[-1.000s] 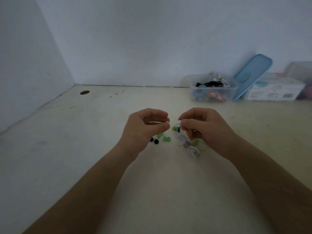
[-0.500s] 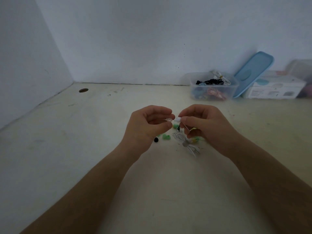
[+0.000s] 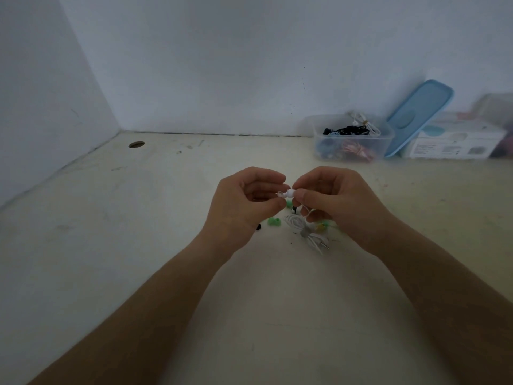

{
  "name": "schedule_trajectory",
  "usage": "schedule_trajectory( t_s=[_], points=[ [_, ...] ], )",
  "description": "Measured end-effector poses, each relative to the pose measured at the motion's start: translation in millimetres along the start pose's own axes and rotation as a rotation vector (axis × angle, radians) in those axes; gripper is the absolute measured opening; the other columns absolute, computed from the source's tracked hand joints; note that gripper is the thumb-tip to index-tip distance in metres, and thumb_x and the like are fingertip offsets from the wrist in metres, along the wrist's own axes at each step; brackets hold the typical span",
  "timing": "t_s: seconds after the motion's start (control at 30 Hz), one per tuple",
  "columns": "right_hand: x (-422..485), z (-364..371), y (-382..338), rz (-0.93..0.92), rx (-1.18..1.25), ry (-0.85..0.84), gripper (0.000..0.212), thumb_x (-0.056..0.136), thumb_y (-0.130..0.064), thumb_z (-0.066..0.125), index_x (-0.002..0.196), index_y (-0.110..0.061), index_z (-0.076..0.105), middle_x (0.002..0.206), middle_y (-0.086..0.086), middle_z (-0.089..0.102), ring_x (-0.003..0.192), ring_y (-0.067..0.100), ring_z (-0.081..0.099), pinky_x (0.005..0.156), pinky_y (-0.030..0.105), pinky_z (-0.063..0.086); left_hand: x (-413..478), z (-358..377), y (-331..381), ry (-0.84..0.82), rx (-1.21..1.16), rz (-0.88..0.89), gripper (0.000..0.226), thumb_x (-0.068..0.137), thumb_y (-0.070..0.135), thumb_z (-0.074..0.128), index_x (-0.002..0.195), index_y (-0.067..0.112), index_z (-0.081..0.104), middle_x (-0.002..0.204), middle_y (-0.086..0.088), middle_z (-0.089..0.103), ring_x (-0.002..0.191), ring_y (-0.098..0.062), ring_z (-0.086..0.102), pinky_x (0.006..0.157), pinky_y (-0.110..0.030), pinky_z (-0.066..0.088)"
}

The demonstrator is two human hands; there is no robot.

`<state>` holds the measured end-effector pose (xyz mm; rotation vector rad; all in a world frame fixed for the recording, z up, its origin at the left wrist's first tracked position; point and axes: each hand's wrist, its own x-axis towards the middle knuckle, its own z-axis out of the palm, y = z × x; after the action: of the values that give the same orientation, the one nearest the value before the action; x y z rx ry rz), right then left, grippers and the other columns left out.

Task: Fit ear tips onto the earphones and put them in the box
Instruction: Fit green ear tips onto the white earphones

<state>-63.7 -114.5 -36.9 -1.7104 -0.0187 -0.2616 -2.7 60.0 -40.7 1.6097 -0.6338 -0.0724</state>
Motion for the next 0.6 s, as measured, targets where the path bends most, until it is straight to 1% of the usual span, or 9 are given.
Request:
schedule_trajectory(
  t_s=[0.17, 0.33, 0.43, 0.6],
  points=[
    [0.6, 0.1, 1.1, -0.005, 0.000, 0.006, 0.004, 0.088, -0.004, 0.071, 0.088, -0.008, 0.071, 0.076, 0.012, 0.073, 0.063, 0.018, 0.064, 0.060, 0.030, 0.055, 0.0, 1.2, 0.4, -0.001, 0.065, 0.033, 0.034, 0.075, -0.010, 0.076, 0.102, 0.011, 0.071, 0.092, -0.001, 0.076, 0.084, -0.012, 0.072, 0.077, -0.021, 0.057],
    [0.9, -0.3, 2.3, -0.001, -0.022, 0.006, 0.005, 0.088, -0.004, 0.070, 0.088, -0.009, 0.071, 0.075, 0.011, 0.073, 0.063, 0.019, 0.064, 0.063, 0.032, 0.057, -0.8, 1.9, 2.3, -0.001, 0.067, 0.022, 0.036, 0.076, -0.007, 0.076, 0.100, 0.019, 0.069, 0.096, -0.001, 0.075, 0.079, -0.013, 0.072, 0.076, -0.024, 0.058],
    [1.3, -0.7, 2.1, 0.005, -0.021, 0.009, 0.005, 0.088, -0.004, 0.070, 0.089, -0.008, 0.071, 0.075, 0.011, 0.073, 0.063, 0.018, 0.064, 0.062, 0.032, 0.056, -1.8, 0.2, 2.8, -0.001, 0.041, -0.001, 0.036, 0.078, -0.007, 0.074, 0.103, 0.018, 0.070, 0.097, -0.001, 0.074, 0.081, -0.012, 0.072, 0.077, -0.025, 0.058],
    [1.4, -1.6, 0.9, 0.018, 0.017, 0.007, 0.004, 0.087, -0.007, 0.070, 0.091, -0.006, 0.070, 0.075, 0.009, 0.072, 0.062, 0.017, 0.063, 0.059, 0.031, 0.055, -1.1, -3.4, 2.3, 0.004, -0.069, -0.078, 0.029, 0.082, -0.003, 0.072, 0.106, 0.013, 0.070, 0.095, -0.003, 0.076, 0.090, -0.016, 0.073, 0.083, -0.026, 0.058]
  ],
)
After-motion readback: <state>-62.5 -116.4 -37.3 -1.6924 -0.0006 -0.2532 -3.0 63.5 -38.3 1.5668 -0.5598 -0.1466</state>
